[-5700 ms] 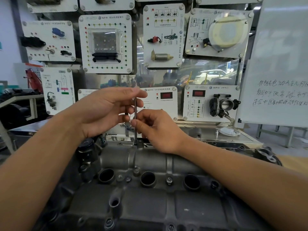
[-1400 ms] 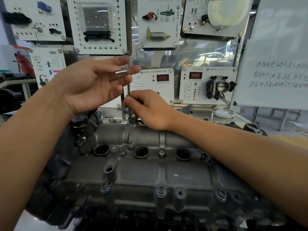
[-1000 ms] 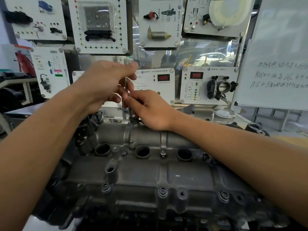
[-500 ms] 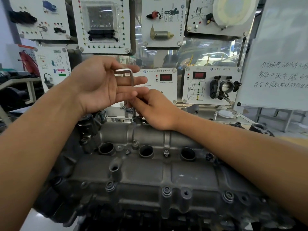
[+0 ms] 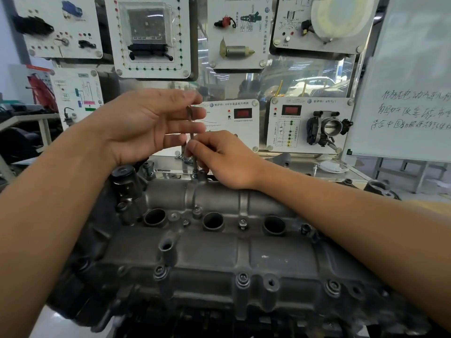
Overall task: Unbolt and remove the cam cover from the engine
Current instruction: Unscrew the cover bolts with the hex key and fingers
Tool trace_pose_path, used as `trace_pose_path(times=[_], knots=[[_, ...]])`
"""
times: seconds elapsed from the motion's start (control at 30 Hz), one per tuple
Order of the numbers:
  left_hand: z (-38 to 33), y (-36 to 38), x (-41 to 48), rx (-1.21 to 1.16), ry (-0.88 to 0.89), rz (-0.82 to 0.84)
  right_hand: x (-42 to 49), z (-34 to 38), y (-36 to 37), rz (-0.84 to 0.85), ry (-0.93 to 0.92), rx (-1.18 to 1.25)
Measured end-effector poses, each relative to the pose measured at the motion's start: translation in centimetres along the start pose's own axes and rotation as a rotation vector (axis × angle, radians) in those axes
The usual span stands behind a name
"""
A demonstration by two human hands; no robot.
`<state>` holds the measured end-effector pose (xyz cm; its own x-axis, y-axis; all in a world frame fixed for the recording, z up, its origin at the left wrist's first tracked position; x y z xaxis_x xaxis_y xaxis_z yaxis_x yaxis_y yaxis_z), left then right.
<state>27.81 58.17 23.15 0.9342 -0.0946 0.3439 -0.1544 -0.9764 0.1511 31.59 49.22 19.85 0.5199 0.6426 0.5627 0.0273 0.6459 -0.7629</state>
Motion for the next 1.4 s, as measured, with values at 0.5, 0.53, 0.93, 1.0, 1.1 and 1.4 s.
trace_pose_path(times=[0.5, 0.53, 0.93, 1.0, 1.1, 1.4], knots=[[0.1, -0.8, 0.7, -0.108, 0.037, -0.269, -0.2, -0.1, 0.0, 0.020, 0.018, 0.015], [0.3, -0.5, 0.7, -0.190, 0.015, -0.221, -0.2, -0.2, 0.0, 0.015, 0.024, 0.013], [0.1, 1.0, -0.1, -0.360, -0.044, 0.066, -0.1, -0.5, -0.3, -0.011, 0.036, -0.025], [0.2, 1.0, 0.0, -0.330, -0.036, 0.082, -0.1, -0.5, -0.2, -0.011, 0.034, -0.025], [0.3, 1.1, 0.2, -0.274, -0.020, 0.073, -0.1, -0.6, -0.2, -0.010, 0.036, -0.014], [0.5, 1.1, 0.3, -0.186, 0.002, 0.010, 0.0, -0.5, -0.1, -0.003, 0.042, 0.004]])
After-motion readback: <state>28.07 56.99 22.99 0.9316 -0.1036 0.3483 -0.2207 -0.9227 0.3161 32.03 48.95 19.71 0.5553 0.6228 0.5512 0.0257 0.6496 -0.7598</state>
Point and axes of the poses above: each hand's wrist, its own x-axis towards the middle knuckle, its own y-axis out of the palm, z = x × y, the point moved 9 cm from there along x, towards the middle knuckle, and after that the axes turned 14 degrees about -x, right-handed, at the moved point
